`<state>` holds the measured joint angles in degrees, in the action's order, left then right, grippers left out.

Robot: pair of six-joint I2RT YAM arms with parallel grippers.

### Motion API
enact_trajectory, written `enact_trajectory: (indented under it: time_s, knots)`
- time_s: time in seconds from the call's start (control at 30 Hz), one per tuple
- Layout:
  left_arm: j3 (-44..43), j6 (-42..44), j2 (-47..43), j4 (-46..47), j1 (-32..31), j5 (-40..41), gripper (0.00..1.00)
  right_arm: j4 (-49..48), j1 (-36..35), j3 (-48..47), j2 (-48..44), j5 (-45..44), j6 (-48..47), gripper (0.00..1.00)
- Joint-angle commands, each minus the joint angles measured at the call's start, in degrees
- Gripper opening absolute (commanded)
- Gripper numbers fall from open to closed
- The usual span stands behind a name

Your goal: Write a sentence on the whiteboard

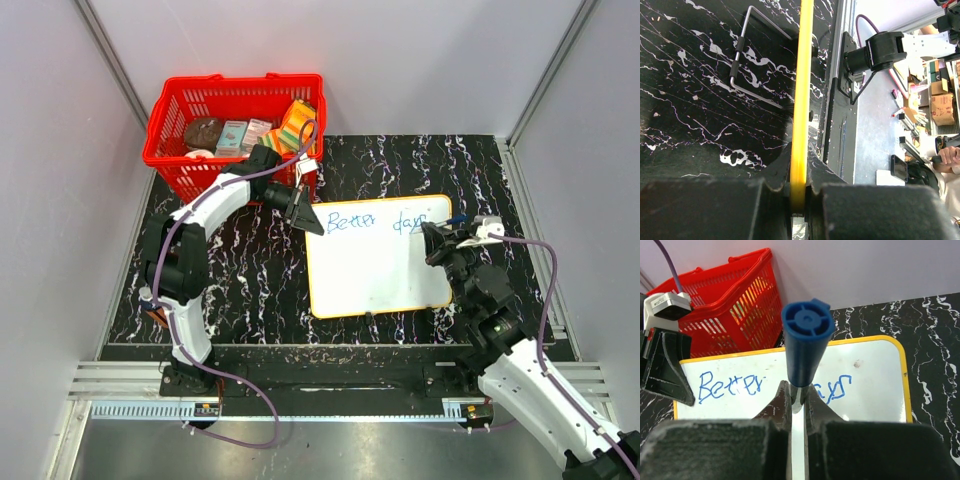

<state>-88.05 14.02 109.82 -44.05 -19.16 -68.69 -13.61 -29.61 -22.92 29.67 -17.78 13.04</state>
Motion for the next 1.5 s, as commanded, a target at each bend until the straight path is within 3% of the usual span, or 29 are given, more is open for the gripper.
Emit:
enact_trajectory:
  time_s: [0.0,0.37,0.57,1.03,1.27,1.47]
  knots:
    - [-0.4,5.8,-3.2,2.0,-0.6,12.0,0.00,-0.6,0.2,-1.3,0.6,3.9,-1.0,0.00]
    - [-0.5,5.6,-2.9,2.1,-0.7,12.2,0.00,-4.1,0.0,-2.6,5.4,9.6,2.4,0.00]
    - [-0.5,5.5,-2.9,2.1,-0.7,12.5,0.00,-6.8,-3.8,-4.5,9.5,7.3,1.4,0.00]
    - [-0.7,5.1,-2.7,2.1,-0.9,12.9,0.00,-18.2,-25.0,-9.7,23.1,-10.8,-13.8,0.00]
    - [-0.9,4.8,-2.5,2.1,-0.9,13.2,0.00,-35.7,-39.6,-9.9,33.6,-24.4,-32.0,0.00]
    - [-0.9,4.6,-2.8,2.1,-1.0,13.2,0.00,-48.1,-41.8,-8.5,40.2,-28.7,-37.2,0.00]
